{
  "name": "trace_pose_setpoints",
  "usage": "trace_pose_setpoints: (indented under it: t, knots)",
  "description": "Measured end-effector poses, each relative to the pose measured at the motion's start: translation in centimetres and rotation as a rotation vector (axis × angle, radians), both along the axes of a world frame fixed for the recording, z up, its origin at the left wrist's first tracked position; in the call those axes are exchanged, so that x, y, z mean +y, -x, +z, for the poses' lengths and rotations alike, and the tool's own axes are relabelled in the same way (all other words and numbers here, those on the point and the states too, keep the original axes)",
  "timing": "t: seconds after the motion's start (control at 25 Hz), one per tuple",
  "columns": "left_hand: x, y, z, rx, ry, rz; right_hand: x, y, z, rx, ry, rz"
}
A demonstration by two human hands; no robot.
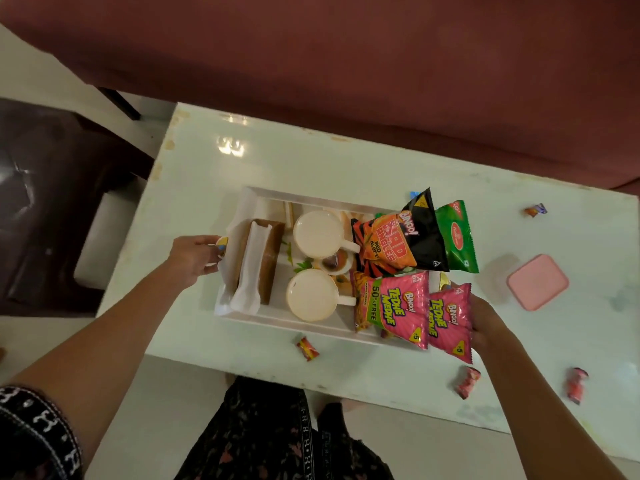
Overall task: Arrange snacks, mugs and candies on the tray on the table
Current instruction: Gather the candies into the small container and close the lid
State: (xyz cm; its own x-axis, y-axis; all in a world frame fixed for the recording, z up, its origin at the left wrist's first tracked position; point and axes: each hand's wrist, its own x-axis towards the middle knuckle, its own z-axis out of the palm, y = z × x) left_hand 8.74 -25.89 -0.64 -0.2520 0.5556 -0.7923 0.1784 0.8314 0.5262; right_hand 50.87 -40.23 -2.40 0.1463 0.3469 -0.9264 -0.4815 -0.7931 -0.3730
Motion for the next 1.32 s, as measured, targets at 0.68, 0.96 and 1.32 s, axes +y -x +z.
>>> trace_pose_setpoints:
  t: [0.68,0.96,1.32]
  knots:
    - [-1.9,-7.5,-2.3,-0.012,-0.023,-0.009,-3.6,-5.1,-2.6,-0.062,0.016,-0.068]
    - [-1.4,-6.9,-3.6,0.063,-0.008,-0.006,-3.8,-5.1,-2.8,-0.035,-0.001,-0.080]
    - [-2.3,-7.0,-3.9,0.106,-0.100,0.093,-3.9,-5.6,-2.6,-0.344,0.002,-0.004]
